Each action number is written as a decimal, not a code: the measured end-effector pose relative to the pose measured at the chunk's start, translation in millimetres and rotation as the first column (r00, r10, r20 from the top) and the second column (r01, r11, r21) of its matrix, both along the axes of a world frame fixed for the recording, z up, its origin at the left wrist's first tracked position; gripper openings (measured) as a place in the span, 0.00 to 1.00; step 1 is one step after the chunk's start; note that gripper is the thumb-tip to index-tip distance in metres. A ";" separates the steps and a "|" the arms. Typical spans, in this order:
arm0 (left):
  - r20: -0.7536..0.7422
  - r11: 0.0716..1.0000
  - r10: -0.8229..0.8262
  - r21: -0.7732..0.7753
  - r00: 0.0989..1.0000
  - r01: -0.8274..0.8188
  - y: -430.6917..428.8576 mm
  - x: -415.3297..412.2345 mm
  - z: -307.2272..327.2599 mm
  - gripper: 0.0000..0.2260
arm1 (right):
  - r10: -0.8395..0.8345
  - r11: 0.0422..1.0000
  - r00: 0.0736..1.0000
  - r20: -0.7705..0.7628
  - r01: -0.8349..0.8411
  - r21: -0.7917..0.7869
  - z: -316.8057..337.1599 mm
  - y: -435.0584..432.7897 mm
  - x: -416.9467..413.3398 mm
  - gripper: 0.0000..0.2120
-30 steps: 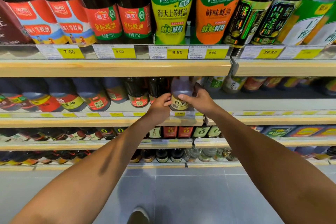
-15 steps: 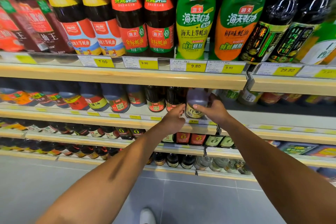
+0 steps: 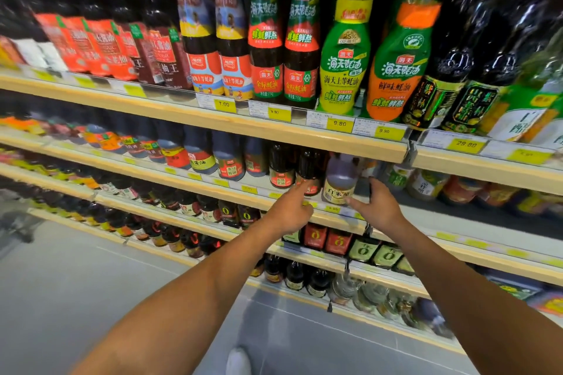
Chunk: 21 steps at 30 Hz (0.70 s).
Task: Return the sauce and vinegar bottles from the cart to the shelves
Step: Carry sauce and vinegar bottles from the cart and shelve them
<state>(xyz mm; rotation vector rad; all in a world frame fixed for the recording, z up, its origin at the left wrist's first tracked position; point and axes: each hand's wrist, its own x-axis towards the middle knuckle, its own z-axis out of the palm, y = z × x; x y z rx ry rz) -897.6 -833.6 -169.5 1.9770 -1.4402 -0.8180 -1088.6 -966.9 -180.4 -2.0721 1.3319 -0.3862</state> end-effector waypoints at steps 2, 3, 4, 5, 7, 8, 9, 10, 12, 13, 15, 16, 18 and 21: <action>0.057 1.000 0.004 -0.015 0.998 -0.003 13.9 -3.8 8.9 0.29 | 0.030 0.999 0.999 -0.036 -0.031 -0.019 10.9 9.5 -5.8 0.44; 0.082 1.000 0.005 -0.024 0.997 -0.003 21.2 -5.8 12.9 0.29 | 0.044 0.998 0.998 -0.048 -0.046 -0.035 15.0 13.2 -8.2 0.44; 0.103 0.999 0.011 -0.036 0.995 -0.007 28.9 -7.6 16.5 0.29 | 0.063 0.996 0.996 -0.057 -0.066 -0.053 20.6 18.3 -10.1 0.43; 0.124 0.999 0.023 -0.044 0.992 -0.017 37.2 -9.5 20.4 0.29 | 0.086 0.994 0.994 -0.063 -0.090 -0.068 25.2 23.4 -11.5 0.42; 0.173 0.997 0.049 -0.066 0.984 -0.038 53.7 -11.1 27.1 0.29 | 0.137 0.984 0.987 -0.079 -0.145 -0.102 33.6 33.7 -12.5 0.42; 0.197 0.996 0.061 -0.080 0.978 -0.046 61.9 -10.7 30.2 0.29 | 0.163 0.977 0.982 -0.093 -0.174 -0.122 38.2 38.7 -11.8 0.42; 0.215 0.994 0.076 -0.090 0.974 -0.057 70.4 -9.2 33.4 0.29 | 0.192 0.968 0.976 -0.107 -0.206 -0.143 42.5 43.3 -9.7 0.42; 0.232 0.992 0.092 -0.103 0.968 -0.069 79.2 -6.7 36.7 0.29 | 0.220 0.959 0.968 -0.119 -0.237 -0.155 47.1 49.0 -6.5 0.42; 0.274 0.987 0.128 -0.130 0.953 -0.095 96.9 2.3 42.2 0.30 | 0.267 0.944 0.957 -0.116 -0.284 -0.168 56.3 59.8 4.0 0.41; 0.293 0.984 0.147 -0.141 0.945 -0.110 105.9 8.3 44.9 0.30 | 0.289 0.935 0.951 -0.108 -0.305 -0.179 60.4 65.0 10.5 0.41; 0.343 0.977 0.189 -0.163 0.920 -0.140 123.0 23.5 49.4 0.30 | 0.335 0.915 0.937 -0.098 -0.349 -0.204 67.3 75.4 25.6 0.41; 0.373 0.971 0.216 -0.178 0.902 -0.159 131.9 32.2 51.7 0.30 | 0.354 0.905 0.930 -0.101 -0.368 -0.213 70.4 81.2 33.9 0.40; 0.435 0.956 0.277 -0.212 0.857 -0.201 149.0 51.2 55.4 0.31 | 0.391 0.880 0.913 -0.117 -0.408 -0.241 75.9 93.4 52.4 0.40; 0.501 0.930 0.363 -0.247 0.786 -0.272 178.0 80.9 61.9 0.31 | 0.457 0.835 0.881 -0.125 -0.473 -0.282 81.8 114.7 87.4 0.39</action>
